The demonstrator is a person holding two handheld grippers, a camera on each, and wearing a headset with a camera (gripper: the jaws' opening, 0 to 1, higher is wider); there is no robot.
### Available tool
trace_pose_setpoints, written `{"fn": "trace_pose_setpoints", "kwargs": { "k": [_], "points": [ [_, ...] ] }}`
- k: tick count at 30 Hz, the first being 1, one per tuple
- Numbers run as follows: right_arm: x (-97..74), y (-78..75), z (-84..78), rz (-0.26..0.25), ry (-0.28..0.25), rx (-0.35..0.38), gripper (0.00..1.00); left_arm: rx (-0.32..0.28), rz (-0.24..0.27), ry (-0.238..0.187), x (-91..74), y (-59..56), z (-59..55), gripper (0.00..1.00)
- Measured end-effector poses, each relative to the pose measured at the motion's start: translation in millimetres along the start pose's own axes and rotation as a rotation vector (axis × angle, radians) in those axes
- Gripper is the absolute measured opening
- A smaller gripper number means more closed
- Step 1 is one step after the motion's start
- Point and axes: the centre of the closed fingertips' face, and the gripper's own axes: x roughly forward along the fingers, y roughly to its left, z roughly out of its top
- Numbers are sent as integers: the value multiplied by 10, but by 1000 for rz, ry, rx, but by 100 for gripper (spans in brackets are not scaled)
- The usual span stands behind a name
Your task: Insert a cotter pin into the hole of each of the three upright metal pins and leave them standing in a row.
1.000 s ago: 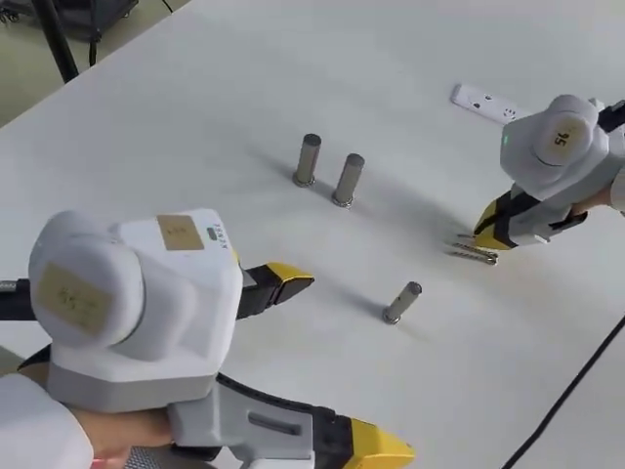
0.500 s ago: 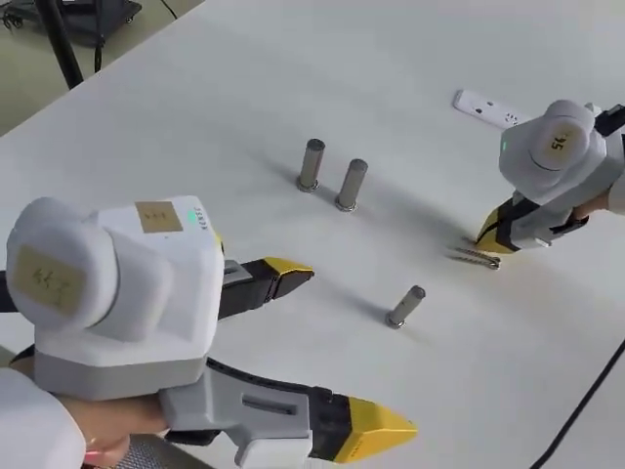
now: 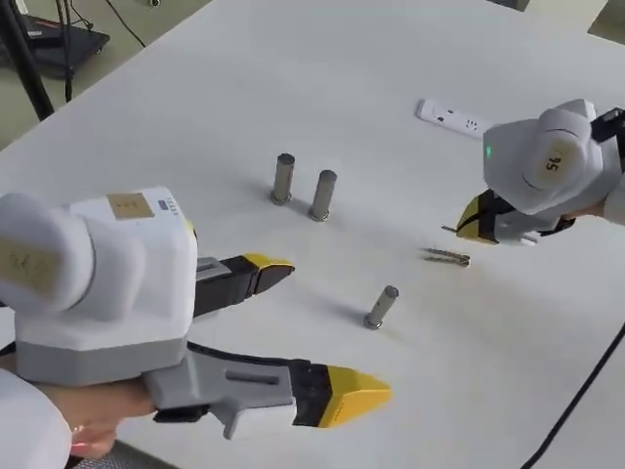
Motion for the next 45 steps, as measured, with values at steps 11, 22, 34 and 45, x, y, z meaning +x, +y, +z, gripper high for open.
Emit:
{"fn": "trace_pose_setpoints", "kwargs": {
  "k": [11, 22, 34, 45],
  "points": [
    [-508, 318, 340, -195, -159, -27, 0, 22, -6, -35, 192, 36, 364, 71],
    [-943, 662, 586, -331, -245, 43, 0, -75, -155, -54, 446, -176, 545, 53],
    [-1090, 1012, 836, -410, -268, 66, 0, -13, -260, 13, 538, -363, 498, 26],
    [-1020, 1111, 878, -418, -267, 78, 0, 18, -318, 77, 526, -455, 349, 9]
  ]
}}
